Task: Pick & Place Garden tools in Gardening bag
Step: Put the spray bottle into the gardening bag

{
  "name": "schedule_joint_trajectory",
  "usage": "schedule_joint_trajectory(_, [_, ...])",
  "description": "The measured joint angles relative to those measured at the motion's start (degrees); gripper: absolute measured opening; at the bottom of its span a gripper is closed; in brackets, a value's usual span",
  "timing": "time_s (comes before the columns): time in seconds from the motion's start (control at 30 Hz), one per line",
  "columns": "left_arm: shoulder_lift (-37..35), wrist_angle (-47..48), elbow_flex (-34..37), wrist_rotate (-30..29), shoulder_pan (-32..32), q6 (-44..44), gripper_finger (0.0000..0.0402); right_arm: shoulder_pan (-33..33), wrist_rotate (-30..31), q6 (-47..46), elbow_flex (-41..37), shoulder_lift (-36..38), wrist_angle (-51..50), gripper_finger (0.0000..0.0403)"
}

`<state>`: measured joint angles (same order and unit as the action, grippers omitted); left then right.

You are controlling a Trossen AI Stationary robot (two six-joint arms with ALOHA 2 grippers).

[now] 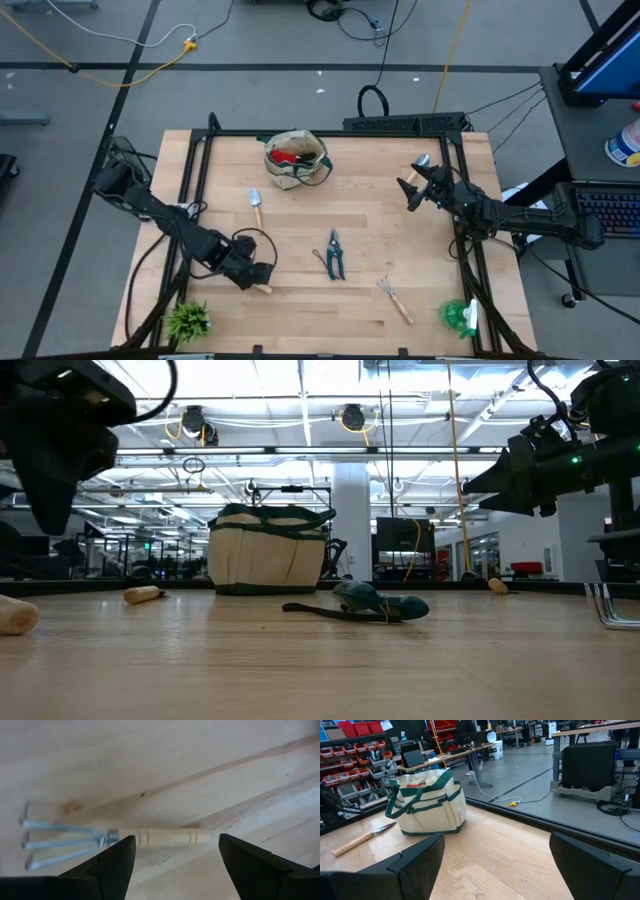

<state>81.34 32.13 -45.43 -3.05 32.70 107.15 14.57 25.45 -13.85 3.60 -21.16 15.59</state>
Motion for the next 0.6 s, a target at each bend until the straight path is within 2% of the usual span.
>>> schedule_joint_trajectory(0.23, [-0.02, -2.27, -0.02, -0.37, -3.30, -7.35, 0.0294, 0.00, -0.07, -1.32, 0.00, 0.02, 0.00, 0.0354])
schedule_joint_trajectory(0.37, [-0.02, -2.34, -0.04, -3.77, -4.12, -10.41, 0.0294, 0.00, -0.09, -5.14, 0.00, 0.01, 0.00, 0.0354])
schedule_joint_trajectory(0.6, [-0.02, -2.37, -0.04, -4.50, -5.31, -12.63, 0.0294, 0.00, -0.24, -9.84, 0.00, 0.02, 2.21, 0.0354])
